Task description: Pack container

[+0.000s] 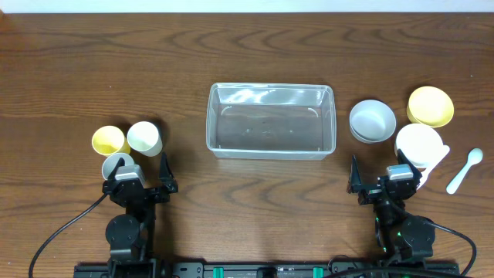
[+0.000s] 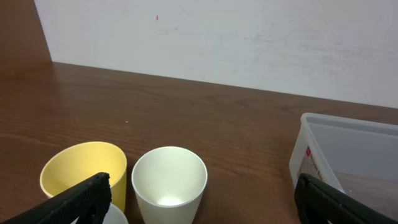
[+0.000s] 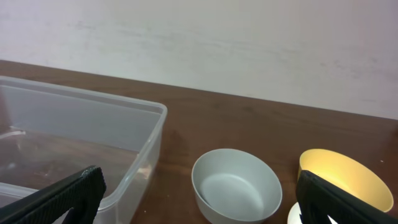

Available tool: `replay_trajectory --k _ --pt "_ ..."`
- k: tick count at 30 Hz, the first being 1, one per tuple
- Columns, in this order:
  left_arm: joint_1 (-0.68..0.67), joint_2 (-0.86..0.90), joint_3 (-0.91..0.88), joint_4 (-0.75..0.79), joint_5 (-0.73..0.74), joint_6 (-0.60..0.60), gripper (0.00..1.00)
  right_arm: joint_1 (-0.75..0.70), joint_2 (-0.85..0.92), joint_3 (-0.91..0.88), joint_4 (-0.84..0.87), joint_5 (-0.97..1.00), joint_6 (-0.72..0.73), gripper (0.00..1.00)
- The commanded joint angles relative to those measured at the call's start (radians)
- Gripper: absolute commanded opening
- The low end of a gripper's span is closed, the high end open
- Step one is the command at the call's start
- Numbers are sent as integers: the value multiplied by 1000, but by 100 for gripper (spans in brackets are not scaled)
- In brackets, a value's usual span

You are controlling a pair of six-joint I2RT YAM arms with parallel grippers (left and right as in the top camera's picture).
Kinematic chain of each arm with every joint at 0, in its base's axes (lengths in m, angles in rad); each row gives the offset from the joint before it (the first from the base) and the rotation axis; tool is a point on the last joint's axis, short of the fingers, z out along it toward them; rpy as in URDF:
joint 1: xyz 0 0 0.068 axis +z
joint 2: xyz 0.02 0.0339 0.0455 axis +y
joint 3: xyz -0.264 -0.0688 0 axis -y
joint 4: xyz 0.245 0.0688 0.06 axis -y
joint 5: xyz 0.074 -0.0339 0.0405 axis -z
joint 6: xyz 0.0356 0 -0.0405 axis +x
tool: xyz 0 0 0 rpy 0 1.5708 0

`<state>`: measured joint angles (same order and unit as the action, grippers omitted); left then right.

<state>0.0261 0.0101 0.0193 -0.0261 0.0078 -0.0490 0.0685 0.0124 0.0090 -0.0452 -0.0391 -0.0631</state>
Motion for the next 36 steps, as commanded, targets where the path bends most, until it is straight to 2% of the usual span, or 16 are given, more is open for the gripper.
replay_trajectory --k 1,6,10,13,17,20,25,26,29,33,34,36 --pt "5 -6 -15 -42 -23 -2 94 -9 -6 -3 6 -43 6 99" --pt "5 -3 20 -49 33 -32 94 -9 -6 -1 5 -56 137 99" --pt "5 65 106 -61 33 -32 94 -10 16 42 10 -39 144 99" --pt "5 183 230 -111 33 -32 94 -10 84 117 0 -34 133 99" --pt "5 416 460 -234 35 -32 94 -10 293 278 -23 -30 133 99" --pt "5 602 657 -373 93 -32 94 -10 487 443 -119 -41 111 99" --pt "5 890 995 -717 144 -32 94 -10 885 832 -447 -48 30 99" --pt "5 941 1058 -790 144 -32 98 -10 967 917 -530 -48 18 99" --pt "5 1056 1178 -927 143 -32 98 -9 1181 1133 -725 -64 34 99" --pt "5 1131 1202 -951 142 -32 98 -9 1353 1255 -788 -127 55 99" --pt "5 1145 1202 -953 142 -32 98 -10 1387 1257 -771 -120 55 93" --pt "5 1167 1201 -958 142 -32 97 -10 1440 1256 -747 -110 55 70"
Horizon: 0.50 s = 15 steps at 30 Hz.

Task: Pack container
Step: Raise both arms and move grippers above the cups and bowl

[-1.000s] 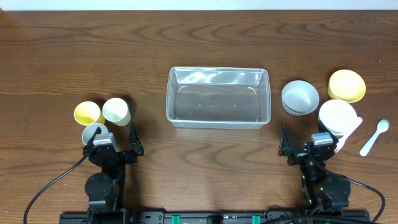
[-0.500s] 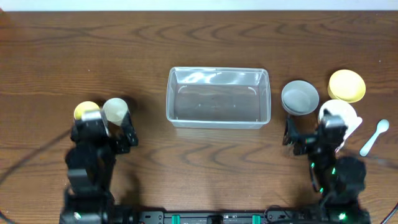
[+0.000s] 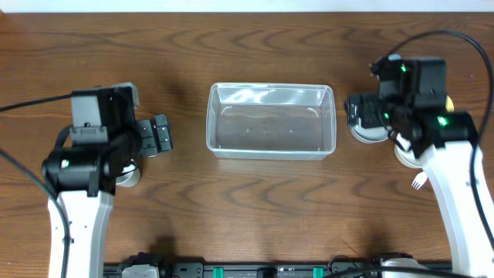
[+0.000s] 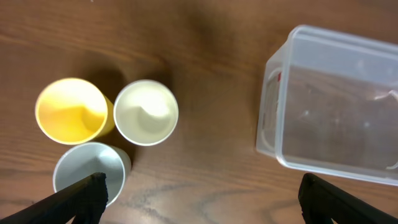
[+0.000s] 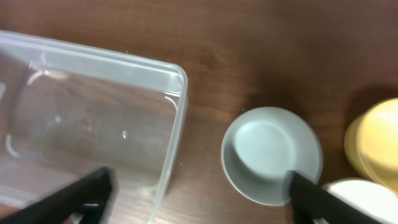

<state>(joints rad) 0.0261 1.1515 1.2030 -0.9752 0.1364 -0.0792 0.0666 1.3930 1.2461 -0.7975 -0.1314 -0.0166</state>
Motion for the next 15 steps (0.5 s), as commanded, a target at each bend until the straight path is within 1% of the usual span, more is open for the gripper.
replay_trajectory --k 1,2,3,4,7,8,12,15 --pt "6 37 16 -8 13 -2 98 -8 84 19 10 -10 9 56" --pt "5 47 16 -8 13 -2 98 -8 117 19 17 10 21 36" --pt "5 57 16 -8 13 -2 98 -8 145 19 21 35 43 25" --pt "5 65 15 -8 13 -2 98 -8 170 19 23 56 63 18" --pt "5 89 14 -8 13 -2 98 -8 251 19 42 79 83 7" --pt "5 96 14 -8 13 -2 98 -7 282 19 53 79 83 5" --pt "5 117 14 -9 13 -2 98 0 370 19 77 63 83 1" --pt "5 122 13 -9 13 -2 98 15 407 19 110 21 82 1"
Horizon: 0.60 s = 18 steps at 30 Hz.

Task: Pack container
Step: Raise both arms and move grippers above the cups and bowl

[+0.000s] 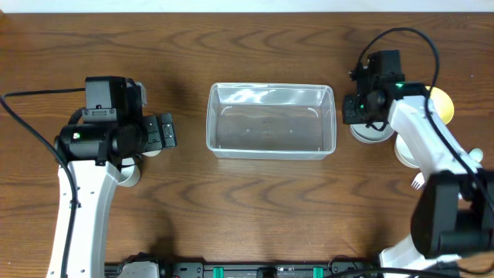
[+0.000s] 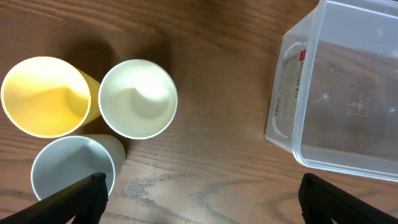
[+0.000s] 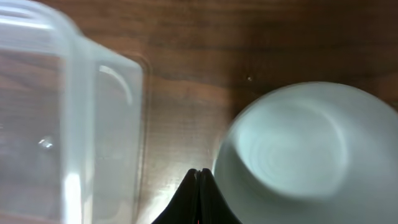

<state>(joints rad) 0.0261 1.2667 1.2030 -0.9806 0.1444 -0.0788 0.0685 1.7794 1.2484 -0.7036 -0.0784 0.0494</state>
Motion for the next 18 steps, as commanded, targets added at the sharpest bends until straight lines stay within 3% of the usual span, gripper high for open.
replay_trajectory --k 1,8,18 --pt "5 7 13 -3 5 -2 98 19 25 16 31 -56 16 2" --pt "5 7 13 -3 5 -2 98 47 29 17 103 -361 -98 9" --pt "5 7 13 -6 5 -2 98 47 29 17 98 -383 -98 10"
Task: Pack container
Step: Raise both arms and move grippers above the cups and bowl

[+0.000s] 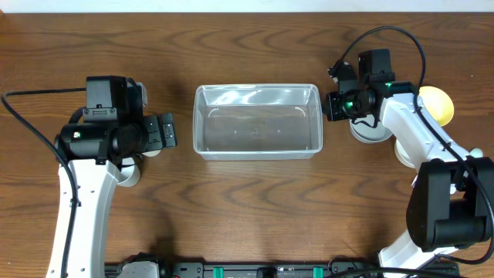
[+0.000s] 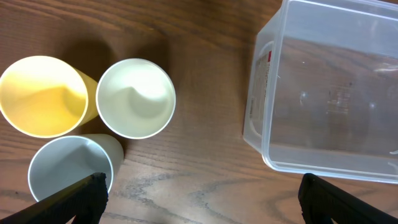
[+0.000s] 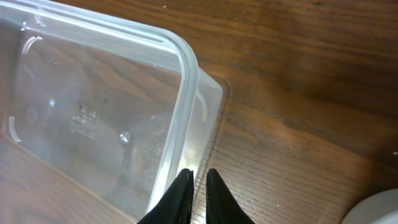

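The clear plastic container [image 1: 257,122] lies mid-table, nothing in it; its right end shows in the right wrist view [image 3: 93,112]. My right gripper [image 3: 199,190] sits at that end with its jaws almost together, pinching the rim of the wall. It shows in the overhead view [image 1: 332,106] too. My left gripper [image 2: 199,199] hovers wide open with nothing held, above the wood between the container [image 2: 329,93] and three cups: yellow [image 2: 43,96], white [image 2: 135,107], pale blue [image 2: 65,171].
A white bowl [image 1: 370,131] lies just right of the right gripper, partly under the arm. Further right lie a yellow bowl [image 1: 436,104] and another white bowl [image 1: 405,150]. In the overhead view the left arm covers most of the cups.
The container now lies a little further left. My right gripper has gone from beside the white bowl, fully shut, to the container's right rim, jaws a sliver apart on it. The left gripper is unchanged.
Both arms were folded at the near edge, grippers open. Then both were raised, left over the cups and right open over the white bowl. The right gripper was then shut between bowl and container. Now it grips the container's rim, and the container lies further left.
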Available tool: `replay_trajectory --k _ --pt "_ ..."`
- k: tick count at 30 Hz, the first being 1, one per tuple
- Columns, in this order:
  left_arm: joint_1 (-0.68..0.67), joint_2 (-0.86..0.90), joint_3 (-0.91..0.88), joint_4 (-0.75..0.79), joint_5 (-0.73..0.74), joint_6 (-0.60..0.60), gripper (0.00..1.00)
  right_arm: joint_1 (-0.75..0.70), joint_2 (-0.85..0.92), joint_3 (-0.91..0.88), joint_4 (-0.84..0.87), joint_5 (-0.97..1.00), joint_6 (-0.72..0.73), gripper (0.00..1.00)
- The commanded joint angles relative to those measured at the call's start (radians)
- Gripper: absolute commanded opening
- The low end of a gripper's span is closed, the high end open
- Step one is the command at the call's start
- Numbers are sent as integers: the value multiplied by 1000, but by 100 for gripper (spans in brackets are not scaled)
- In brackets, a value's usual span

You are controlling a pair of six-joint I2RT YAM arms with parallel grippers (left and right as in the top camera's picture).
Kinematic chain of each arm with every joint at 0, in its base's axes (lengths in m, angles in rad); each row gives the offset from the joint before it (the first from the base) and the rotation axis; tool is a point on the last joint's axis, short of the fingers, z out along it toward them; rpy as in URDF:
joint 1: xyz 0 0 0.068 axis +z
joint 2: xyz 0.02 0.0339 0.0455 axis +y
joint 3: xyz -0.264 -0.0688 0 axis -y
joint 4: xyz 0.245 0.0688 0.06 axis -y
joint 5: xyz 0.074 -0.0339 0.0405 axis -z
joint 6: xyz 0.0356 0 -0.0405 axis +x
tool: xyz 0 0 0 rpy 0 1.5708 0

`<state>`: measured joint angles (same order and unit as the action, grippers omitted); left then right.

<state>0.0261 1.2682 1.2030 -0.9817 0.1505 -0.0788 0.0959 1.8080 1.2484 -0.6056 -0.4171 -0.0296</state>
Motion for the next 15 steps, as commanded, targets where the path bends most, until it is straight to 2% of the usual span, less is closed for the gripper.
replay_trajectory --k 1,6,10,15 --pt "5 5 13 -5 -1 -2 98 21 1 17 0 -48 -20 10" --pt "5 5 13 -5 -1 -2 98 25 1 16 -10 -88 -20 12" --pt "5 5 13 -4 -1 -2 98 26 1 16 -11 -59 -13 29" --pt "6 5 13 74 -2 -2 98 19 1 17 -15 209 154 33"
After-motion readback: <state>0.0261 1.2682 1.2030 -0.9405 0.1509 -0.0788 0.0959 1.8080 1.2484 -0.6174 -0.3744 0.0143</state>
